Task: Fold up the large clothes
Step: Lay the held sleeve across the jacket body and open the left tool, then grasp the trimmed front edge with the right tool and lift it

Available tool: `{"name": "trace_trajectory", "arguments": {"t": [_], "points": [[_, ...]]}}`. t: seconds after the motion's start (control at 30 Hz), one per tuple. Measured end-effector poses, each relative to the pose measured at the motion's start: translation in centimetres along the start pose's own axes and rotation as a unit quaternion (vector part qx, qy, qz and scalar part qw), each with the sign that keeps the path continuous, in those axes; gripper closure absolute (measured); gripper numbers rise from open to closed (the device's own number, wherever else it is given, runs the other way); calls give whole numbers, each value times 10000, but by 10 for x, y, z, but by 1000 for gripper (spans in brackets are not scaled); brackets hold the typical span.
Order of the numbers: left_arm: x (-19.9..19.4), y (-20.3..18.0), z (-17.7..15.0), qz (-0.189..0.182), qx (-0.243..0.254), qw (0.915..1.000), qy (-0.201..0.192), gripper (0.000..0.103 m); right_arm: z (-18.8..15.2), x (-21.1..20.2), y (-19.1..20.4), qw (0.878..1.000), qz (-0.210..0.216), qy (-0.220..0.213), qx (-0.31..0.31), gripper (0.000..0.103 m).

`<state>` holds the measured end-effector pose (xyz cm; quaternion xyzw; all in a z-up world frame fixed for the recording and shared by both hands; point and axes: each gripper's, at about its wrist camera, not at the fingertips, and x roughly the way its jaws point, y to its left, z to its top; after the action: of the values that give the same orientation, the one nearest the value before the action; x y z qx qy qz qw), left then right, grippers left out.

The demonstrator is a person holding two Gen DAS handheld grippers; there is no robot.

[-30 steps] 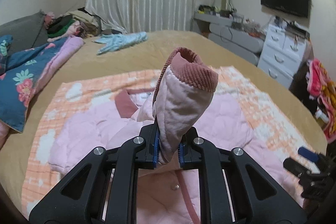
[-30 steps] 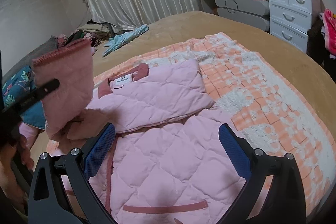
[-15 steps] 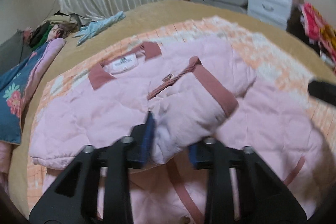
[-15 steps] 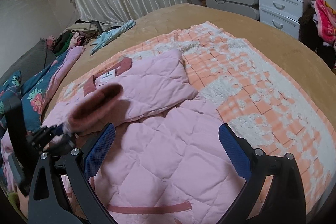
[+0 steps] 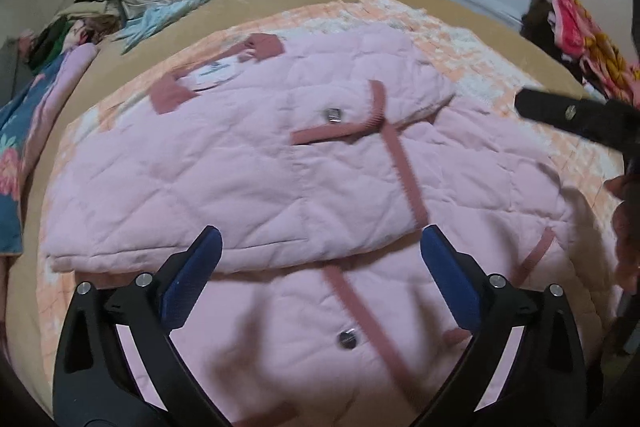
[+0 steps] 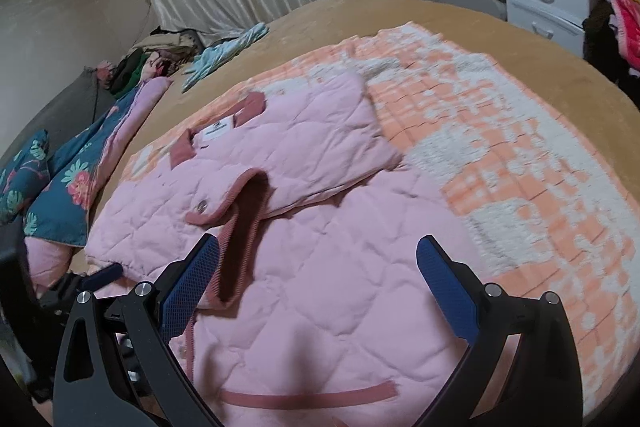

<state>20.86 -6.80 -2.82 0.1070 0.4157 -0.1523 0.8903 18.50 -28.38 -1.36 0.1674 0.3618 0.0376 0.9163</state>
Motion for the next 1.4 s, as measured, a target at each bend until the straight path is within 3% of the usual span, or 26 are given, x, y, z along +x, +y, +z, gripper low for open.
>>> {"name": "trace_trajectory", "arguments": {"t": [0.23, 0.33, 0.63, 0.73, 0.93, 1.0, 1.07, 1.13, 1.17, 1.2, 1.3, 1.4], "points": [[-18, 61, -7, 349, -613, 9975, -72, 9, -10, 21, 34, 9990, 215, 289, -253, 5], [-22, 93, -12, 586, -937, 9939, -63, 9, -15, 31, 47, 9981, 306, 418, -320, 5], [-33, 163, -26, 768, -1724, 9818, -213, 9, -24, 71, 69, 9955, 584, 740, -116, 5], [-37, 181, -31, 832, -1942, 9771, -263, 9, -26, 87, 69, 9929, 752, 924, 67, 21], [-42, 208, -37, 874, -2251, 9696, -384, 9, -29, 104, 65, 9913, 823, 995, 271, 33], [-42, 214, -37, 837, -2350, 9674, -434, 9, -29, 104, 66, 9898, 974, 1007, 243, 50], [-40, 219, -37, 840, -2394, 9662, -448, 9, -29, 106, 70, 9891, 1040, 1024, 172, 55], [-38, 223, -37, 871, -2447, 9646, -464, 9, -28, 104, 75, 9895, 1086, 956, -7, 68], [-38, 225, -37, 850, -2492, 9636, -471, 9, -27, 101, 78, 9891, 1154, 906, -103, 81], [-37, 228, -37, 833, -2518, 9630, -484, 9, -26, 97, 83, 9892, 1185, 827, -259, 85], [-38, 235, -35, 851, -2569, 9614, -499, 9, -11, 71, 104, 9890, 1054, 279, -996, 87], [-41, 242, -28, 970, -2576, 9598, -541, 9, 22, 39, 125, 9803, 1153, -291, -1575, 88]]}}
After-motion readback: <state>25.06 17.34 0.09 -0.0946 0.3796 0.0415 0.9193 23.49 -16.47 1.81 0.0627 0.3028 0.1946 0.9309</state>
